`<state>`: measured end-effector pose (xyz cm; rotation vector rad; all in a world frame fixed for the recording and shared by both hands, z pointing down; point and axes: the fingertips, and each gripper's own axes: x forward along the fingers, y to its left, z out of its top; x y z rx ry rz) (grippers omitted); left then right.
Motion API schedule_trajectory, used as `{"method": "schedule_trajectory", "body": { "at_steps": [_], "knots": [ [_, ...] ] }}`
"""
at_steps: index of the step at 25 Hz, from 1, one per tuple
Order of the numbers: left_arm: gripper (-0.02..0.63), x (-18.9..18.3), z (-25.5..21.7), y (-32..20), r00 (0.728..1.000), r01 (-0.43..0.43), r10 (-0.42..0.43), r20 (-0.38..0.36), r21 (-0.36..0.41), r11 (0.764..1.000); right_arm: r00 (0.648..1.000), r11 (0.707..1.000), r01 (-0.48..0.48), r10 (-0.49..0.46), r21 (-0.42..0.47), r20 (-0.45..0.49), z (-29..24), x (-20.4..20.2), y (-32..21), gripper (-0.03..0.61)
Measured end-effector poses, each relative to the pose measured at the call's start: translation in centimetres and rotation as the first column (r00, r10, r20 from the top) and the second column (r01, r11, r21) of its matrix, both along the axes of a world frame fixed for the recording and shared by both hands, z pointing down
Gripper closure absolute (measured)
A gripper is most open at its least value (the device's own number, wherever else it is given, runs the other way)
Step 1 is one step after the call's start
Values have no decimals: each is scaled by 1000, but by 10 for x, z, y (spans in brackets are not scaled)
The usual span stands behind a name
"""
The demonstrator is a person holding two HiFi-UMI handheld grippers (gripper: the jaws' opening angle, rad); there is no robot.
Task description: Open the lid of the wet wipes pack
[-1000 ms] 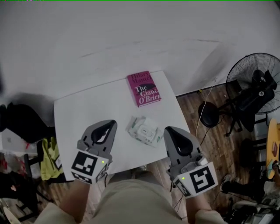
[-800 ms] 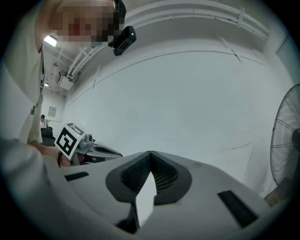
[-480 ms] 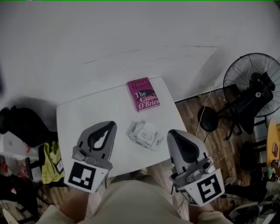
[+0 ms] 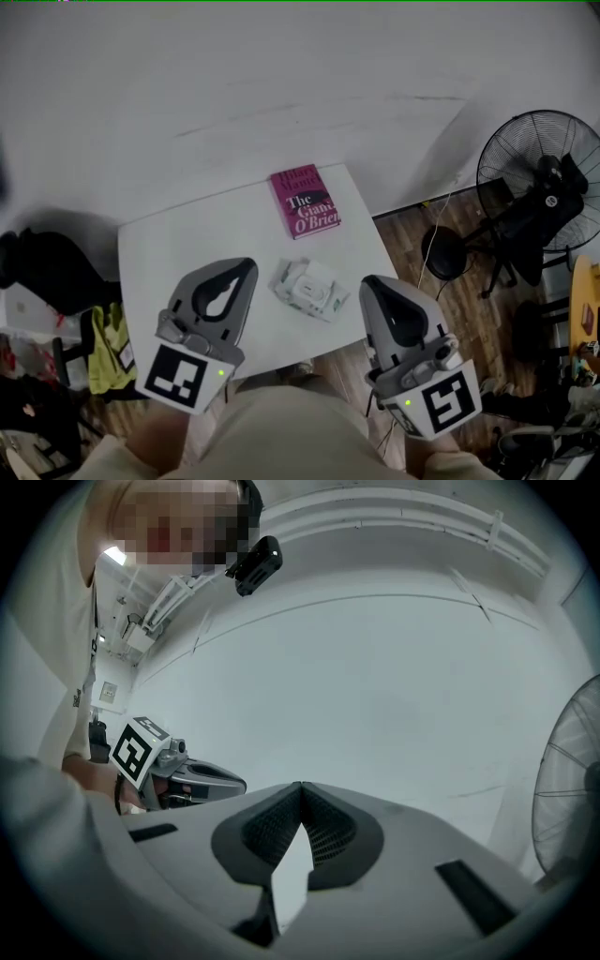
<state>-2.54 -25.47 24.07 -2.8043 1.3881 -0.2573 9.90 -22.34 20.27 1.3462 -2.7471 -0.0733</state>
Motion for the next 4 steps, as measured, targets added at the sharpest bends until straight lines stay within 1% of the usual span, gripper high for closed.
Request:
{"method": "schedule_trajectory", "body": {
  "at_steps": [4],
  "knots": [
    [592, 2, 7, -5, 999, -9, 9, 31, -4, 1000, 1000, 1000, 14, -14, -18, -15, 7, -2, -5, 555]
  ]
}}
